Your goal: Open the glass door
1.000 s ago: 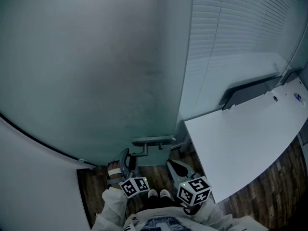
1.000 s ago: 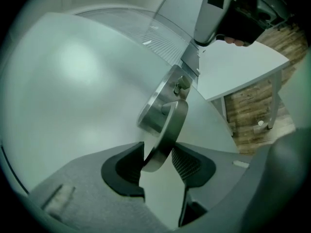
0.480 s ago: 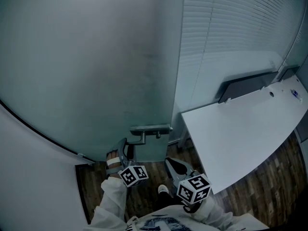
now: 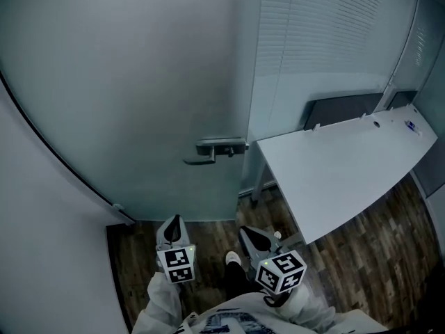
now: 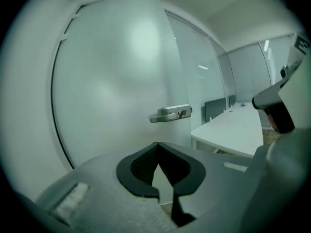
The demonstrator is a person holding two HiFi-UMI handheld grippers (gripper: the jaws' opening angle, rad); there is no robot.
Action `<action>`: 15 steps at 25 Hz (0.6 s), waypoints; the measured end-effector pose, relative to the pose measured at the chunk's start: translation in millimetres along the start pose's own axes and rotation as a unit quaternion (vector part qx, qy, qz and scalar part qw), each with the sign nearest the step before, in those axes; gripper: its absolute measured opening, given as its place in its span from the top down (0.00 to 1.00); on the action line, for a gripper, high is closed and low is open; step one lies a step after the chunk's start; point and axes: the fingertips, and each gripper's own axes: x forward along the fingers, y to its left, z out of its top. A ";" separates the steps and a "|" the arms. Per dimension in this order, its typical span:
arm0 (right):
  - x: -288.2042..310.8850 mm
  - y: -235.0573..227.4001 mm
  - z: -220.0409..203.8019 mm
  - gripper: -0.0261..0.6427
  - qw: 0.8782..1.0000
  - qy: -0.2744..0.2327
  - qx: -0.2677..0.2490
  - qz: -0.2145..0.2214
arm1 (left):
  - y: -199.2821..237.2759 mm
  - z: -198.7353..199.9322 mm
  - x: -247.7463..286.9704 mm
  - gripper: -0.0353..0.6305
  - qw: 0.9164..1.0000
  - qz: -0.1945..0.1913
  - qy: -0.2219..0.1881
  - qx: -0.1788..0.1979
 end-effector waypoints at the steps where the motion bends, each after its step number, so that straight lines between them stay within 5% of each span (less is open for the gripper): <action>1: -9.5 12.0 -2.4 0.95 1.000 -0.003 -0.004 0.002 | 2.1 2.3 -19.8 0.94 1.000 0.001 -0.009 -0.012; 8: -83.8 74.7 -32.7 0.95 1.000 -0.016 -0.024 -0.001 | -7.9 -14.4 -146.8 0.94 0.998 -0.010 -0.039 -0.048; 15: -125.6 116.7 -29.4 0.95 0.999 -0.031 -0.044 0.002 | -28.0 -14.2 -217.8 0.94 0.997 -0.032 -0.050 -0.056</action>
